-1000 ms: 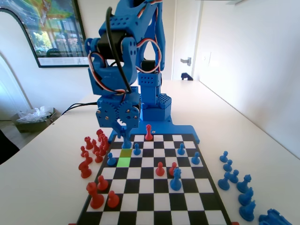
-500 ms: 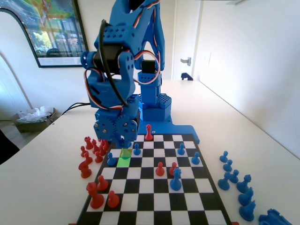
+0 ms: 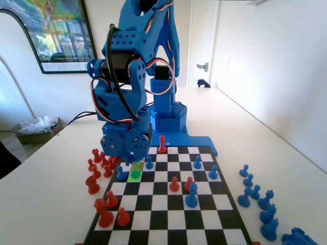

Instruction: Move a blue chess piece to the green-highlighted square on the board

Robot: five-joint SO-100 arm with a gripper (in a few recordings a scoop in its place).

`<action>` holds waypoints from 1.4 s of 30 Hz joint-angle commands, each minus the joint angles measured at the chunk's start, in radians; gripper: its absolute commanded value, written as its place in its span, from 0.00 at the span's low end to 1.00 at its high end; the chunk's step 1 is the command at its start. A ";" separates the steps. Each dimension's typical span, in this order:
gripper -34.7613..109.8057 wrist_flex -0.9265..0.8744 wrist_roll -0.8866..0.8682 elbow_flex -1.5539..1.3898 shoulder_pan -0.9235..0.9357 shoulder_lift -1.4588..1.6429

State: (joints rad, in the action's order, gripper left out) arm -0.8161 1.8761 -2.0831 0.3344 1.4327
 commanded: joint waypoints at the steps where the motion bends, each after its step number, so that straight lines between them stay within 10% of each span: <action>1: 0.25 0.012 0.015 0.018 0.014 0.025; 42: 0.33 0.064 0.064 -0.020 0.012 0.032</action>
State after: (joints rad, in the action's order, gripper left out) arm -0.6995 1.9313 -2.1614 0.3313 1.4297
